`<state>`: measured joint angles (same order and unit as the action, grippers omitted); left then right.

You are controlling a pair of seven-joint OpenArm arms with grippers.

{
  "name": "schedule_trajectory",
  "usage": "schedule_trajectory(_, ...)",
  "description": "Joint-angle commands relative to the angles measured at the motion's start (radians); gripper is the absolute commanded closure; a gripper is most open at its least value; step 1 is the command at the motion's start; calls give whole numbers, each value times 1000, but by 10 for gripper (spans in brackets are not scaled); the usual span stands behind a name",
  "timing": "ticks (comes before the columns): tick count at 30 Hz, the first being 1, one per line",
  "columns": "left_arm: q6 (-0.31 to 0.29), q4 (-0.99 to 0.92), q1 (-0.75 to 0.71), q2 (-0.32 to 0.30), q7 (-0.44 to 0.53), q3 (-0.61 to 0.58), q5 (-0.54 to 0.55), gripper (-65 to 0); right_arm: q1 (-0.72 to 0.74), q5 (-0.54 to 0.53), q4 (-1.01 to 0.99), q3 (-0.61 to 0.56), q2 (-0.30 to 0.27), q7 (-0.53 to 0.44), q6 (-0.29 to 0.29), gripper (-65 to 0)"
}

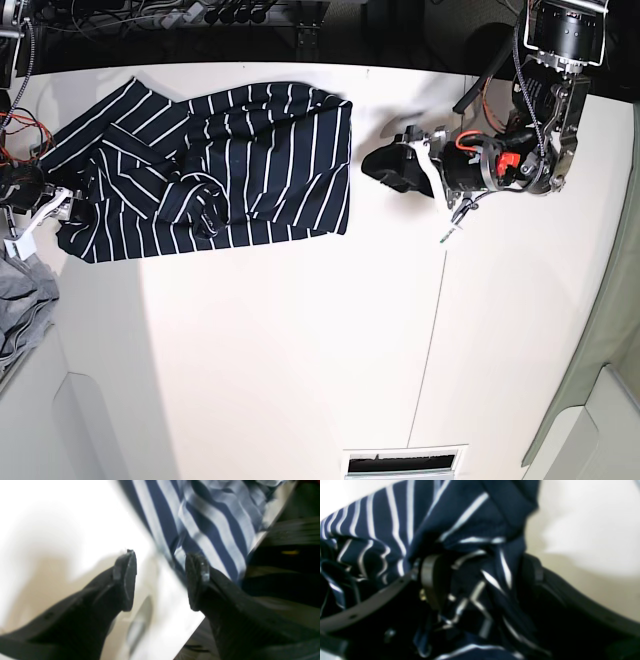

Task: Layout the t-shirt on the table in an organized manner, then fold the t-shirt properly
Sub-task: 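Lift the band's end with the left gripper and fold it toward the right gripper, then grasp the band's other end with the right gripper and fold it over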

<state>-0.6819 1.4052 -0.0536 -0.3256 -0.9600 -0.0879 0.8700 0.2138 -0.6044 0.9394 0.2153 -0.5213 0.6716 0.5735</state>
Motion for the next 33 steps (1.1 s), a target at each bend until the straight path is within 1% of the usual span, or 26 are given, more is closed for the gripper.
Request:
schedule_trajectory(1,-16,16,-6,-10,24,3,22,-331,18,-13,18,3,-18,-1,11,-359)
schedule_trajectory(2,-16,16,-20,-10,26,3,22,-331,18,-13,18,3,-13,0,11,-298)
schedule_trajectory(5,-16,16,-45,-2,29,3,24,-331,16,-14,18,3,-7,1,11,-64)
schedule_trajectory(6,-16,16,-48,3,31,3,24,-331,15,-18,18,3,-7,3,10,0)
schedule_trajectory(9,-16,16,-49,25,30,3,23,-331,16,-48,18,6,-11,22,6,0)
schedule_trajectory(11,-16,16,-49,42,29,3,23,-331,16,-101,22,18,-14,54,7,0)
schedule_trajectory(15,-16,16,-49,75,29,2,0,-331,15,-232,77,64,-13,159,13,0)
schedule_trajectory(19,-16,16,-50,110,29,2,-31,-331,-8,-240,209,80,-13,179,18,0)
schedule_trajectory(21,-16,16,-50,115,30,2,-33,-331,-31,-241,310,80,2,182,18,0)
schedule_trajectory(23,-16,15,-49,114,41,2,-33,-331,-60,-235,423,80,36,188,18,0)
schedule_trajectory(27,-16,13,-49,115,44,2,-33,-331,-128,-219,629,66,124,193,18,0)
schedule_trajectory(31,-16,-12,-47,114,45,2,-34,-331,-194,-210,728,5,207,185,18,0)
schedule_trajectory(33,-16,-28,-48,114,44,2,-34,-331,-219,-179,745,-43,248,168,18,0)
